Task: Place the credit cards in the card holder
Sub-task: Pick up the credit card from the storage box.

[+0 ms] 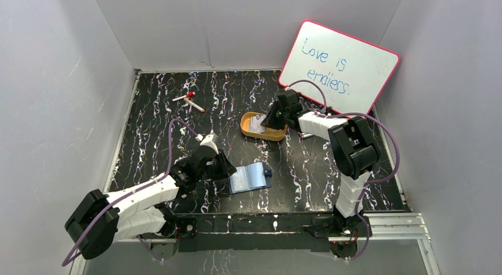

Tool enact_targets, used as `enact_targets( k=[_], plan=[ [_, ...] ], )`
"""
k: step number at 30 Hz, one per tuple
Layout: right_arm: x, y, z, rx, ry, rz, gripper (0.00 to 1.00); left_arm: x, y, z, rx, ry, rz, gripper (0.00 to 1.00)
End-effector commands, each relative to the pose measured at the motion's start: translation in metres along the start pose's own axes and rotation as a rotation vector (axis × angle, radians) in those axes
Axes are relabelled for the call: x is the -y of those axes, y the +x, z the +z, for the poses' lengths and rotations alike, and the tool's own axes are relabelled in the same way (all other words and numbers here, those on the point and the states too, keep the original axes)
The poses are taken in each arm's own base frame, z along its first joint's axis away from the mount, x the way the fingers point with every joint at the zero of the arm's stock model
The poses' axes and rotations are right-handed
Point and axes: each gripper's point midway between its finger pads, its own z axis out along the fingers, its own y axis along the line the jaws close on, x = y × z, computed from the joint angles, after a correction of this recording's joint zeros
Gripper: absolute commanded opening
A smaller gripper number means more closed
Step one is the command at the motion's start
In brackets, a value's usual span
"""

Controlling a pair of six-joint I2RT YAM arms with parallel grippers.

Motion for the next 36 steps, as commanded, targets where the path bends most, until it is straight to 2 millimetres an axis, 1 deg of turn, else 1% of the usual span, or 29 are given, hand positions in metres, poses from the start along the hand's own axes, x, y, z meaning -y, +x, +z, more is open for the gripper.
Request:
enact_targets(
  k=[1,5,11,18,24,29,32,36],
  plan=[
    [-0.004,-0.016,-0.010,0.049,-0.017,-0.005,0.21,0.002,-0.003,0.000,0.008,0.007,-0.006,0.18],
    [0.000,-0.013,-0.009,0.037,-0.009,-0.004,0.31,0.001,-0.002,0.000,0.006,0.005,-0.007,0.18],
    [0.003,-0.009,-0.008,0.025,-0.003,-0.004,0.38,0.000,-0.001,0.001,0.001,0.004,-0.007,0.18],
    [0.003,0.000,-0.005,-0.024,-0.024,-0.003,0.41,0.000,0.000,0.002,-0.004,0.005,-0.009,0.18],
    [0.002,0.002,-0.002,-0.041,-0.027,-0.014,0.43,0.001,0.000,0.002,-0.003,0.008,-0.009,0.18],
    [0.016,0.004,-0.001,-0.050,0.043,-0.037,0.41,0.001,0.000,0.003,-0.005,0.004,-0.009,0.18],
    [0.020,0.004,0.001,-0.056,0.066,-0.052,0.39,0.001,0.001,0.004,-0.010,0.007,-0.009,0.18],
    [0.012,0.000,-0.001,-0.028,0.033,-0.056,0.44,0.002,0.001,0.005,-0.010,0.010,-0.013,0.18]
  ],
)
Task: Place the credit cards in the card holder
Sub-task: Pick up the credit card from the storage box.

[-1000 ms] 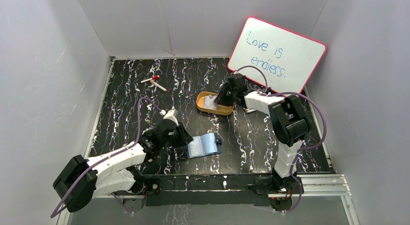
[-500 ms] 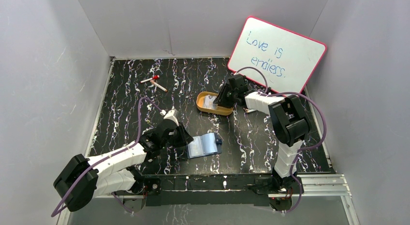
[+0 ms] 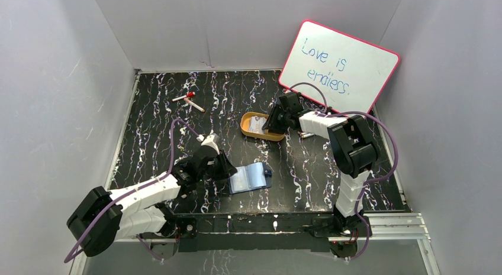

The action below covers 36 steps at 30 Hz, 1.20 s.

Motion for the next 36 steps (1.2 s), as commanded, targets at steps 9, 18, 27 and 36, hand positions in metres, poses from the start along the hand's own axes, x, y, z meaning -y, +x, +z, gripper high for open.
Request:
enact_targets(
  k=[9,18,27,36],
  plan=[
    [-0.028,-0.022,0.000,0.071,-0.029,-0.050,0.49,0.004,-0.003,0.001,0.007,0.016,-0.009,0.18],
    [-0.029,-0.024,0.011,0.053,0.018,-0.050,0.51,0.003,-0.003,0.000,0.009,0.013,-0.010,0.18],
    [-0.010,-0.014,0.017,0.015,0.087,-0.071,0.50,0.002,-0.002,0.001,0.003,0.010,-0.010,0.18],
    [-0.003,-0.013,0.005,0.043,0.096,-0.074,0.43,0.004,-0.004,-0.001,0.008,0.012,-0.006,0.18]
  ],
)
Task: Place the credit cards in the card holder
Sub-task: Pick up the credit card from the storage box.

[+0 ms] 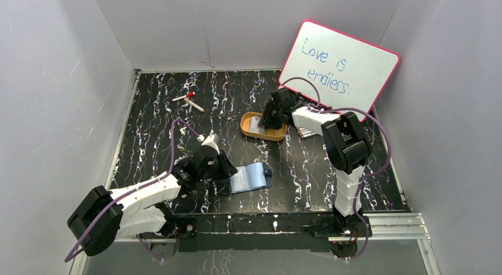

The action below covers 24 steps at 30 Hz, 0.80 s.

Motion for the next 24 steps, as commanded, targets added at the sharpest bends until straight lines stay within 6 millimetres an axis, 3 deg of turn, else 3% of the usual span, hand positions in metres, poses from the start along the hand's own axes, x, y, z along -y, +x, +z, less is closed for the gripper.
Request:
enact_targets(
  k=[1,12,17,21,24],
  plan=[
    [0.012,-0.002,-0.012,0.027,0.042,-0.023,0.41,0.003,-0.006,-0.002,0.016,0.008,0.002,0.18],
    [0.013,-0.005,-0.020,0.044,0.030,-0.014,0.32,0.004,-0.005,0.000,0.012,0.010,0.006,0.18],
    [0.002,-0.009,-0.029,0.060,-0.016,-0.005,0.28,0.005,-0.006,0.000,0.011,0.013,0.006,0.18],
    [-0.008,-0.011,-0.031,0.064,-0.060,-0.002,0.35,0.006,-0.006,0.001,0.010,0.016,0.006,0.18],
    [-0.005,-0.009,-0.030,0.050,-0.051,0.001,0.35,0.006,-0.006,0.000,0.009,0.016,0.004,0.18]
  ],
)
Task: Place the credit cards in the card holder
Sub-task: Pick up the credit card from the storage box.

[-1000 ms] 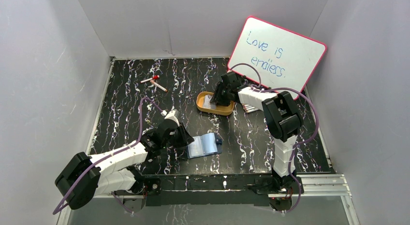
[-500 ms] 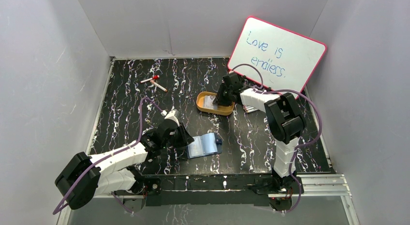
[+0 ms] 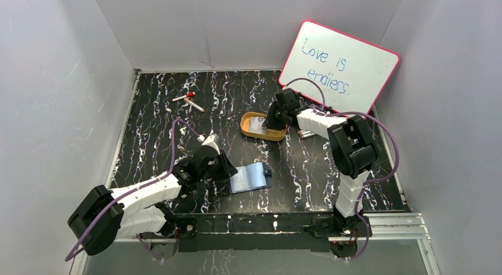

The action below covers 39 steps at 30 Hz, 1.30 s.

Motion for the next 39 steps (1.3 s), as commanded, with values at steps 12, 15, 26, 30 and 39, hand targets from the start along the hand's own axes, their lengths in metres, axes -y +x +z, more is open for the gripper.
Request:
enact_targets(
  k=[12,15,26,30,39],
  plan=[
    [-0.008,-0.006,-0.008,0.022,-0.034,0.004,0.37,0.005,-0.005,0.000,0.012,0.017,0.000,0.18],
    [-0.005,-0.004,-0.006,0.018,-0.024,0.007,0.45,0.004,-0.005,0.000,0.012,0.016,-0.002,0.18],
    [-0.009,-0.004,0.003,-0.008,-0.038,0.003,0.33,0.004,-0.005,-0.001,0.014,0.014,-0.006,0.18],
    [-0.007,-0.003,0.004,-0.011,-0.029,0.001,0.26,0.004,-0.004,-0.001,0.012,0.014,-0.006,0.18],
    [0.003,-0.004,-0.003,0.011,0.005,0.003,0.19,0.004,-0.004,-0.001,0.012,0.015,-0.007,0.18]
  ],
)
